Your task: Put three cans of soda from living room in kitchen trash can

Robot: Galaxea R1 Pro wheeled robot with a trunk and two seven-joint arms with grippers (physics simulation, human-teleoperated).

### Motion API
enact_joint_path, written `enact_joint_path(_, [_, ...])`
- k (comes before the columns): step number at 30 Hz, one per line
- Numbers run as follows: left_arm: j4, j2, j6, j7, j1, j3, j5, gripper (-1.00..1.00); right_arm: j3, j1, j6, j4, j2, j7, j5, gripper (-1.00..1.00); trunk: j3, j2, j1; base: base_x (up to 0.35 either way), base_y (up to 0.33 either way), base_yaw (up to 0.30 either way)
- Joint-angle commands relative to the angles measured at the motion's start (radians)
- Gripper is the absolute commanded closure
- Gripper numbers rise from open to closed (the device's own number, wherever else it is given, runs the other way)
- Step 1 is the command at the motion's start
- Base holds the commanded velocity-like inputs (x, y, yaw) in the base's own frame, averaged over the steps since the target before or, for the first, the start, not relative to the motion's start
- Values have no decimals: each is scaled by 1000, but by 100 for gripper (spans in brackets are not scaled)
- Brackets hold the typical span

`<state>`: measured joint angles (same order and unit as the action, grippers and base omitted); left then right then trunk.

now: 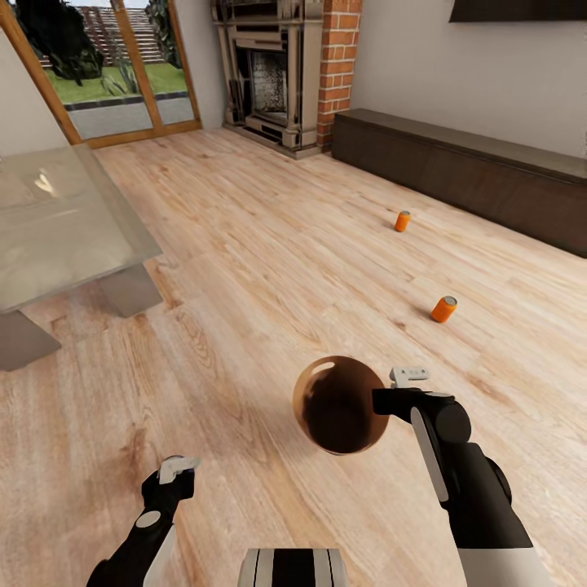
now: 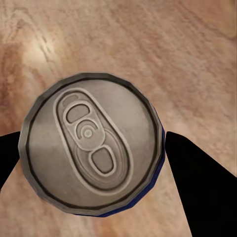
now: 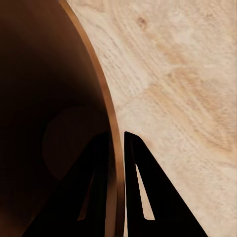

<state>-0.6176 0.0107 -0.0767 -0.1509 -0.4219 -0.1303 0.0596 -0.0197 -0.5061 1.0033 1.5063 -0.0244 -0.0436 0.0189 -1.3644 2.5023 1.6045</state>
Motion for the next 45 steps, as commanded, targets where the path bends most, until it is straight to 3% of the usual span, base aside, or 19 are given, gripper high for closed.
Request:
enact_joint_path(1, [0, 0, 0, 1, 0, 0, 0, 100, 0, 0, 0, 0, 0, -4, -17, 100, 2, 0, 0, 0, 0, 0])
enact_joint_path(41, [-12, 0, -1, 1, 0, 0, 0, 100, 0, 0, 0, 0, 1, -4, -17, 100, 59, 0, 0, 0, 0, 0])
enact_joint_path(45, [-14, 0, 0, 1, 0, 0, 0, 100, 0, 0, 0, 0, 1, -4, -17, 100, 77, -1, -2, 0, 0, 0])
